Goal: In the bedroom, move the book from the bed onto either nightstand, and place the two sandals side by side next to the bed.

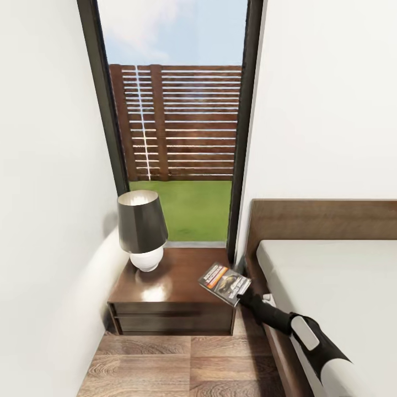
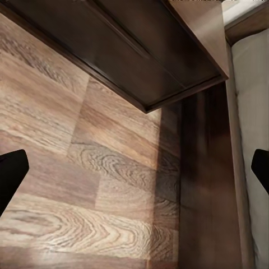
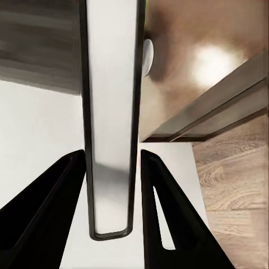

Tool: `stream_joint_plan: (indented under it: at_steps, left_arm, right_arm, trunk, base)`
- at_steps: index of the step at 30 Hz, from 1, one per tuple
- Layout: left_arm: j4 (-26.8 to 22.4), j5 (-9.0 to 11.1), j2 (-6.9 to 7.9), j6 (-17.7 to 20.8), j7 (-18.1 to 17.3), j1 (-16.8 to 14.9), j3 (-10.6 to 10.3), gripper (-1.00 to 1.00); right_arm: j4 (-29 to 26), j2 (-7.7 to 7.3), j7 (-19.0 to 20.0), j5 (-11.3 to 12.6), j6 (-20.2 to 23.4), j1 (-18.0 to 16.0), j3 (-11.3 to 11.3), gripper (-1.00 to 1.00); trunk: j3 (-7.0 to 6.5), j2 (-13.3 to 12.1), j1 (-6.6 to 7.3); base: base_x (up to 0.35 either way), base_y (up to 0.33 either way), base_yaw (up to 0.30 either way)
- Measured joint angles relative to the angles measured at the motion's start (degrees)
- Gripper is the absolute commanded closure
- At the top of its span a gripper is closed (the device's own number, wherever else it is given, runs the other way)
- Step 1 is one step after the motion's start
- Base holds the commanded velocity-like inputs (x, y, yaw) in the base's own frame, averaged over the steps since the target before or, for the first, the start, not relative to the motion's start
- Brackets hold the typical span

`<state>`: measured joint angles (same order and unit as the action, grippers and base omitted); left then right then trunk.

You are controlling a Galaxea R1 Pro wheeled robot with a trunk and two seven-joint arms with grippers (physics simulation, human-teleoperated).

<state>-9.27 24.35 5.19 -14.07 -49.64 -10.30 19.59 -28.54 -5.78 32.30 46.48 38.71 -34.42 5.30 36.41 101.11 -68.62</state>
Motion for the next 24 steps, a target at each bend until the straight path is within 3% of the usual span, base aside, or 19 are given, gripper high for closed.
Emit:
stream_joint_plan:
  at_steps: [6, 15, 24]
  left_arm:
    - [0.02, 0.11, 0.4, 0.0, -0.15, -0.03, 0.0, -1.0]
    - [0.01, 0.13, 0.5, 0.07, -0.23, 0.03, -0.01, -1.0]
    - [-0.05, 0.05, 0.85, 0.16, -0.92, 0.0, -0.04, -1.0]
  right_arm:
    - [-0.21, 1.6, -6.71, 0.52, 3.19, -2.67, -0.11, 1.0]
    - [-0.06, 4.56, -13.61, 1.34, 6.8, -7.19, -0.03, 1.0]
    - [0.6, 5.54, -18.7, 1.64, 7.8, -10.77, 0.05, 1.0]
  trunk:
    - [0.0, 0.0, 0.0]
    - [-0.01, 0.0, 0.0]
    - [0.0, 0.0, 0.0]
  base:
    - [0.0, 0.0, 0.0]
    - [0.0, 0.0, 0.0]
    - [0.0, 0.0, 0.0]
